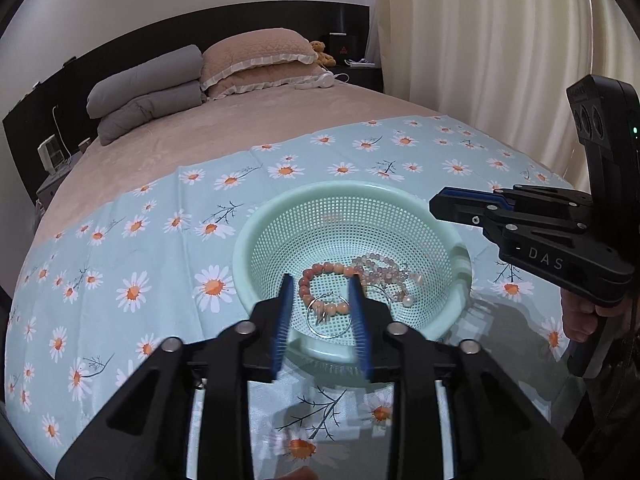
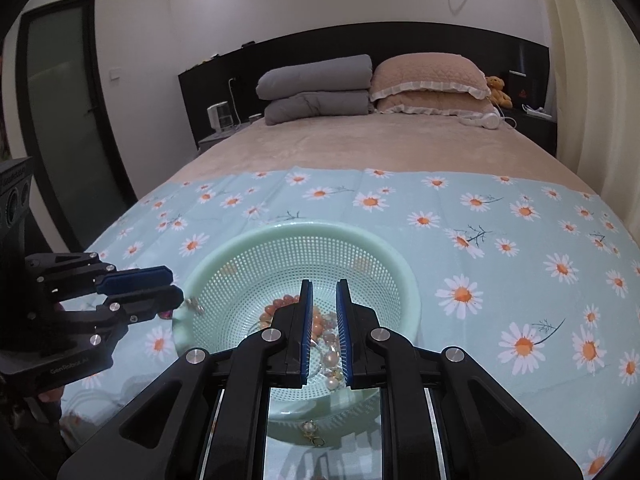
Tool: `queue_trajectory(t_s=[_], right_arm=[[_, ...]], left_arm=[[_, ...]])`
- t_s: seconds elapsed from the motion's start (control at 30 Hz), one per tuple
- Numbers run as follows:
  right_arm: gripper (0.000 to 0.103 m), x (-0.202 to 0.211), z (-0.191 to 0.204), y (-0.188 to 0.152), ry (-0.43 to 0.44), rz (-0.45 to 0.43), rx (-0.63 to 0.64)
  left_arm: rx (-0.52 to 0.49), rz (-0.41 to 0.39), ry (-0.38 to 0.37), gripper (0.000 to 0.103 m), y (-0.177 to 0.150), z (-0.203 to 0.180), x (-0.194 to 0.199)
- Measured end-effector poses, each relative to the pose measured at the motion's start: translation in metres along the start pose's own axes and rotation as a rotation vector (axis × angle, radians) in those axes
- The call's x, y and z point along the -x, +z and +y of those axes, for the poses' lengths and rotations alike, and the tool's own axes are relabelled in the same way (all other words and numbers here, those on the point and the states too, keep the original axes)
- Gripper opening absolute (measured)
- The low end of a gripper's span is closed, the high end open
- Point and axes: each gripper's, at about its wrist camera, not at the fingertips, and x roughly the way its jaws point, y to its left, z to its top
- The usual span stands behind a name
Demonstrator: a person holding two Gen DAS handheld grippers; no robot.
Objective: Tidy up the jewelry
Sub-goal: 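Carry both earrings over the green basket and open both tools to drop them, then grasp the gold hoop earring with the right tool while the left tool approaches the silver pendant earring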
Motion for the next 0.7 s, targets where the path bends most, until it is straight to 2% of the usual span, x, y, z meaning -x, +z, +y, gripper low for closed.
queue_trajectory(t_s=[0.03, 0.17, 0.23, 0.27, 0.5, 0.6, 0.7], right_arm=[[0.013, -0.001, -0.002, -0.001, 0.004, 0.006, -0.004], [0.018, 0.0, -0.009, -0.002, -0.001, 0.007, -0.018], [0.037, 0.001, -0.012, -0.002, 0.013, 0.005, -0.035], [0.041, 0.003, -0.013, -0.002, 0.027, -0.001, -0.042], [0.044, 0.015, -0.024, -0.004, -0.007, -0.01, -0.054], [0.044, 0.023, -0.036, -0.009, -0.025, -0.008, -0.077], [0.044, 0.033, -0.048, -0.016, -0.044, -0.002, -0.09]], left_arm=[[0.012, 0.0, 0.0, 0.051, -0.002, 0.003, -0.001], [0.022, -0.001, 0.006, 0.052, -0.008, 0.008, 0.002], [0.02, 0.0, 0.012, 0.053, -0.01, 0.008, 0.004], [0.016, 0.002, 0.014, 0.053, -0.011, 0.007, 0.006], [-0.019, -0.005, 0.009, 0.056, -0.024, -0.003, 0.02], [-0.026, -0.008, -0.012, 0.066, -0.032, -0.011, 0.025], [-0.047, -0.004, -0.043, 0.066, -0.042, -0.024, 0.026]])
